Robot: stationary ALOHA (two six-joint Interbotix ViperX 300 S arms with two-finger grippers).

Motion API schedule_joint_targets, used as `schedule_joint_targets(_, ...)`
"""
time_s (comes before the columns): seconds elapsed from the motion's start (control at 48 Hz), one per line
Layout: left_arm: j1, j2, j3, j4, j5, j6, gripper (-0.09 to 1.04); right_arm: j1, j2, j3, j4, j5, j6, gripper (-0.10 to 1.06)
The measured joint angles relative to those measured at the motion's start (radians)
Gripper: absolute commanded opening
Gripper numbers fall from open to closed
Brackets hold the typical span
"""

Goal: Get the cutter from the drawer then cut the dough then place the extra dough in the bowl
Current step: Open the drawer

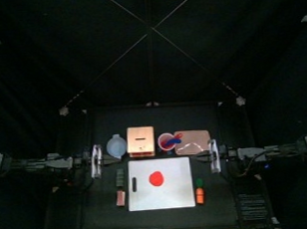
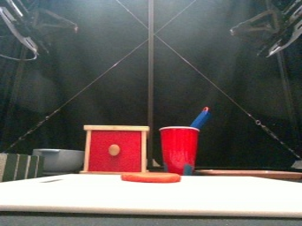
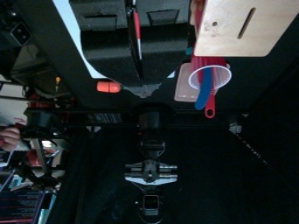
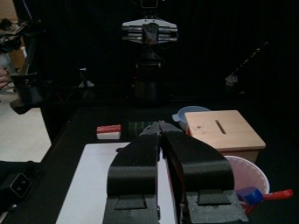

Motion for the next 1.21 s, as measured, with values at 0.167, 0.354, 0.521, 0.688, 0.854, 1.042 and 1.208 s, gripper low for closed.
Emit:
schedule_joint_targets(0.167,-0.006,0.032,0.014,-0.054,-0.061,-0.011,-0.03,-0.037,0.06,0.0,-0.002,-0.012,-0.002,0.02)
schedule_joint_targets(0.354,-0.021,0.133,0.012,-0.137,-0.155,-0.011,-0.02,-0.135,0.235,-0.072,-0.012,-0.097,-0.014,0.03)
schedule_joint_targets(0.521,-0.032,0.264,0.006,-0.195,-0.245,-0.012,-0.02,-0.212,0.431,-0.189,-0.06,-0.169,-0.005,0.03)
schedule_joint_targets(0.688,-0.067,0.374,-0.015,-0.272,-0.331,-0.012,-0.02,-0.264,0.65,-0.327,-0.106,-0.212,-0.003,0.03)
schedule_joint_targets(0.854,-0.109,0.454,-0.026,-0.373,-0.391,-0.012,-0.02,-0.287,0.861,-0.474,-0.132,-0.227,-0.002,0.03)
schedule_joint_targets(1.042,-0.137,0.497,-0.038,-0.515,-0.42,-0.02,-0.02,-0.304,1.075,-0.647,-0.14,-0.23,0.002,0.03)
schedule_joint_targets(1.208,-0.14,0.506,-0.041,-0.657,-0.423,-0.057,0.0,-0.313,1.206,-0.756,-0.141,-0.229,0.002,0.03)
